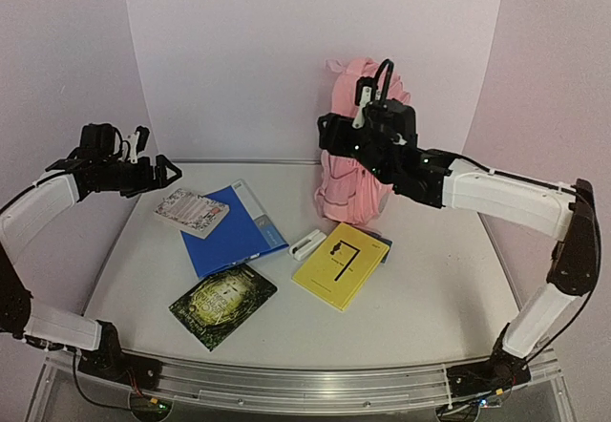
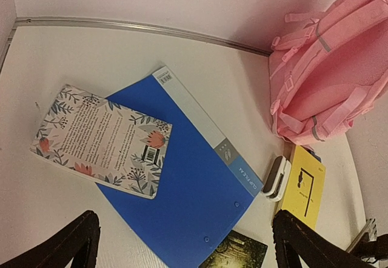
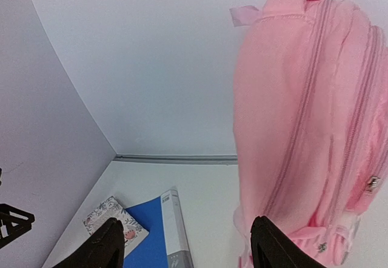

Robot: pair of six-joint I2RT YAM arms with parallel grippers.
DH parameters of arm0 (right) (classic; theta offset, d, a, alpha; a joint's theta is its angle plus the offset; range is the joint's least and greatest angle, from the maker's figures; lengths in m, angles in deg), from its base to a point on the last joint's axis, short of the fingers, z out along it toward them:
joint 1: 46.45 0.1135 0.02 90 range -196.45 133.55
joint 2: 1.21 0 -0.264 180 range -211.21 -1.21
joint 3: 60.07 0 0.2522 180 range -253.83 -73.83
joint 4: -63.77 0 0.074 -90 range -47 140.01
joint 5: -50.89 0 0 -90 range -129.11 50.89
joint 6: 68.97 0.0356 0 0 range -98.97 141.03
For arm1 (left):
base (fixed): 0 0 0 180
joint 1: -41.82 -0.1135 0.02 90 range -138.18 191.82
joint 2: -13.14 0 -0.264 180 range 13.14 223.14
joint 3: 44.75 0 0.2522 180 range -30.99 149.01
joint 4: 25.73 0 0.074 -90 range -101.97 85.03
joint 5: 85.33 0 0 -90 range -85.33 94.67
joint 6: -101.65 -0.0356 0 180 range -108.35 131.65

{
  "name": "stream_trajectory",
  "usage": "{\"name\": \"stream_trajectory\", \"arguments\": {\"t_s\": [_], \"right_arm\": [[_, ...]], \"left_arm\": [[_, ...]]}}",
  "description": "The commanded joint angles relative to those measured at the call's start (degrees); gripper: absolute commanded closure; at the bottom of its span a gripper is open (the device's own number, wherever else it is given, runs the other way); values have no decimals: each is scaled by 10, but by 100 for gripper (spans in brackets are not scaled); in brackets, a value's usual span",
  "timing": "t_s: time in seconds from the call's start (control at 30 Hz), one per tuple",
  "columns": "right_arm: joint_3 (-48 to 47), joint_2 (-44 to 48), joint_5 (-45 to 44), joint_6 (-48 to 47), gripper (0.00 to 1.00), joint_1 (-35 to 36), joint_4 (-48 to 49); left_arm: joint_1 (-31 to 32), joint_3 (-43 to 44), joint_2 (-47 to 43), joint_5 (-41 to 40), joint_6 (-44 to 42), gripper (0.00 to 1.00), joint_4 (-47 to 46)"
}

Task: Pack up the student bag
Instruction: Adjust the student bag at the center of the board.

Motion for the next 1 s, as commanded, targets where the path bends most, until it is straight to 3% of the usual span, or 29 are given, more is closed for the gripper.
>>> {"name": "stream_trajectory", "arguments": {"t_s": [0.0, 0.2, 0.43, 0.67, 0.97], "right_arm": [[-30, 58, -35, 4, 29, -44, -152], [-33, 106, 107, 45, 29, -187, -197], [-87, 59, 290, 112, 31, -318, -210], [-161, -8, 364, 136, 32, -348, -210], [-218, -94, 372, 169, 38, -355, -208]], "left_arm": [[17, 3, 11, 9, -19, 0, -11], [21, 3, 13, 3, -18, 0, -11], [23, 1, 4, -7, -21, 0, -11], [23, 3, -5, -17, -22, 0, -6], [25, 4, -9, -23, -22, 0, -1]]}}
